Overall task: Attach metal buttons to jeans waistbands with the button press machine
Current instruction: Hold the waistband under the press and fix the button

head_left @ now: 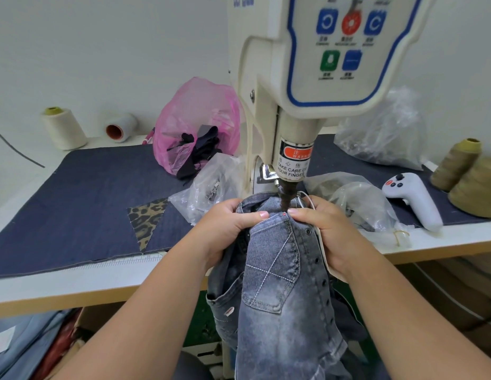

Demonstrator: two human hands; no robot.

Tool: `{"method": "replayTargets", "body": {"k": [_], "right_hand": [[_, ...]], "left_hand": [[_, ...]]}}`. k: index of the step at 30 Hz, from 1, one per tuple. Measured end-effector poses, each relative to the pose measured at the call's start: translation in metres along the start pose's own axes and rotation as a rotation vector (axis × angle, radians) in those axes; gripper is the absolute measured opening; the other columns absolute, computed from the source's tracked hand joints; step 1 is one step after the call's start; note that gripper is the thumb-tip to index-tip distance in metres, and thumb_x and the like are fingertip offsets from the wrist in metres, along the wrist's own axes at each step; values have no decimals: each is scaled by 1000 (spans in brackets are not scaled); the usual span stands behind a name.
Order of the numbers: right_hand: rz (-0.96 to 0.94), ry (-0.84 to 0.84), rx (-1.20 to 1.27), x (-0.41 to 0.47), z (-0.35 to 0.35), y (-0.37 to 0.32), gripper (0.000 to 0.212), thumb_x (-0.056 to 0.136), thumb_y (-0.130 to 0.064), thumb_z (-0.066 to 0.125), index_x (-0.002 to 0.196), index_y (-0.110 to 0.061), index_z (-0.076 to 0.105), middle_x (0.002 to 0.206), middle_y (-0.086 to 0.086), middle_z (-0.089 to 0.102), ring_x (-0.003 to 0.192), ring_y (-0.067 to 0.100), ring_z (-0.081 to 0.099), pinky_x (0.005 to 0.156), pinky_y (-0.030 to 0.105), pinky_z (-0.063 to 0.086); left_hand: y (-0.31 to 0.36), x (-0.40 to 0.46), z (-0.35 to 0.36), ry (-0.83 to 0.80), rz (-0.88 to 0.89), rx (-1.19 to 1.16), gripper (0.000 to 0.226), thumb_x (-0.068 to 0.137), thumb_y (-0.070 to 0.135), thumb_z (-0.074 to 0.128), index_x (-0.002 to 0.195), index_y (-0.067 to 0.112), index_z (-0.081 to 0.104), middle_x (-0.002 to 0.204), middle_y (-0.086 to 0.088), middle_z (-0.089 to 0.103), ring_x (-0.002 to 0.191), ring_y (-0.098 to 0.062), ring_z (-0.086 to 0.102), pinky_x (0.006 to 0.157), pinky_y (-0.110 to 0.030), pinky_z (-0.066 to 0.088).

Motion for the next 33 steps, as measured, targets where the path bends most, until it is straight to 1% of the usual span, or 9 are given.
{"method": "replayTargets", "body": {"k": [5,12,14,16,20,22,27,30,33], "right_hand": [[-8,-12,10,-2,1,-2,43,71,-14,72,111,0,64,98,18,74,85,28,72,67,34,57],[-32,-113,-15,-14,-4,-10,46,62,-6,81,103,-3,61,94,18,68,81,27,68,73,38,60],[-55,-146,-129,-18,-5,-17,59,53,-3,87,104,3,58,91,16,66,80,25,66,72,34,59],[-90,-183,-268,-24,-4,-24,48,53,0,87,94,-4,62,82,8,65,76,18,63,68,26,56],[-172,-191,-529,-41,-4,-37,33,54,-26,86,75,-19,62,75,-2,65,74,13,63,70,28,54],[-193,-155,-635,-41,-4,-39,37,54,-30,85,76,-16,59,72,-4,63,72,13,60,73,36,51],[-100,-170,-631,-29,-4,-40,31,70,2,83,85,2,56,76,3,62,74,16,56,69,28,45],[32,-303,-691,-40,4,-31,27,63,-10,78,83,-8,59,77,1,63,77,14,59,66,29,45],[38,-336,-651,-54,8,-27,33,63,-10,74,87,2,56,80,14,59,78,23,54,71,39,41]], "left_hand": [[5,-4,5,-37,-12,-12,28,83,12,75,110,6,69,104,-20,74,93,-32,73,68,-32,59],[21,-17,11,-88,73,149,25,91,18,68,113,7,69,108,-15,74,101,-29,72,90,-37,56],[27,-25,12,-73,103,243,20,92,17,68,110,10,70,105,-14,75,101,-31,72,95,-42,55],[32,-36,14,-41,143,336,14,91,16,69,104,11,71,99,-12,76,95,-29,73,92,-43,57],[35,-58,21,60,278,554,6,89,22,72,93,25,70,89,0,76,87,-20,73,89,-48,56],[35,-59,22,130,312,630,8,86,24,74,90,26,68,87,3,75,86,-19,71,88,-48,54],[30,-47,27,31,195,455,30,92,47,62,96,19,71,94,-7,76,93,-28,72,95,-53,52],[11,-42,31,-39,45,426,52,88,58,53,101,13,74,98,-9,77,99,-32,71,102,-52,48],[7,-48,35,-67,58,436,52,88,56,55,100,8,73,98,-8,77,98,-30,72,102,-52,48]]}}
Point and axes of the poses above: each hand's wrist, its own x-axis towards the middle knuckle, its own z-axis out of the palm, y = z × x, the point moved 8 cm from there along x, towards the middle knuckle
